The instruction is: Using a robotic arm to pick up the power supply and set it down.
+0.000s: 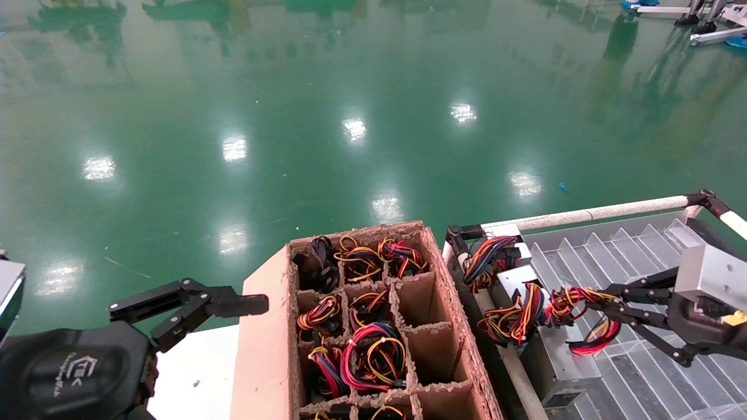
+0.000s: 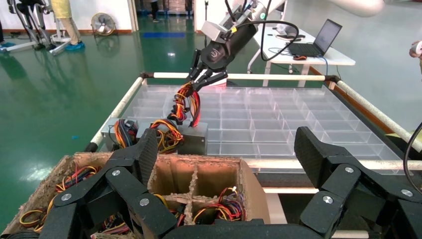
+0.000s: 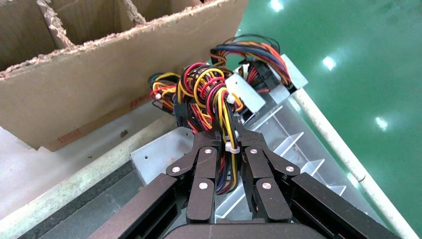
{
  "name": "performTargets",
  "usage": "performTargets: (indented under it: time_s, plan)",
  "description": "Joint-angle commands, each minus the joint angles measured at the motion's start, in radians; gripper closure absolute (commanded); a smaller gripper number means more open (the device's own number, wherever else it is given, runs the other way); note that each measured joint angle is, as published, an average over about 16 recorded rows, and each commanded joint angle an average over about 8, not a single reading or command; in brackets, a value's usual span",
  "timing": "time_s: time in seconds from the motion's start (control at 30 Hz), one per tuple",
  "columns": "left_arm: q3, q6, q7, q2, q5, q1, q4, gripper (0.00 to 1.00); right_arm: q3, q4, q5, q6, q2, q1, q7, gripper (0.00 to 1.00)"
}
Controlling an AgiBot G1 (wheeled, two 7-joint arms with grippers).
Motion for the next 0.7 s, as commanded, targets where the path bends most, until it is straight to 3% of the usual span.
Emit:
performTargets:
  time_s: [0.03, 0.1, 0.7]
  plan:
    - [0.000, 0.000, 0.000, 0.000, 0.000, 0.000, 0.000, 0.00, 0.001, -0.017, 0.004, -0.001, 0.000, -0.004, -0.009, 0.18]
    - [0.000, 0.000, 0.000, 0.000, 0.000, 0.000, 0.000, 0.00, 0.001, -0.024, 0.005, 0.000, -0.001, -0.004, -0.011, 0.00]
    - [0.000, 0.000, 0.000, 0.000, 0.000, 0.000, 0.000, 0.00, 0.003, -0.016, 0.011, -0.006, 0.001, -0.001, -0.006, 0.00]
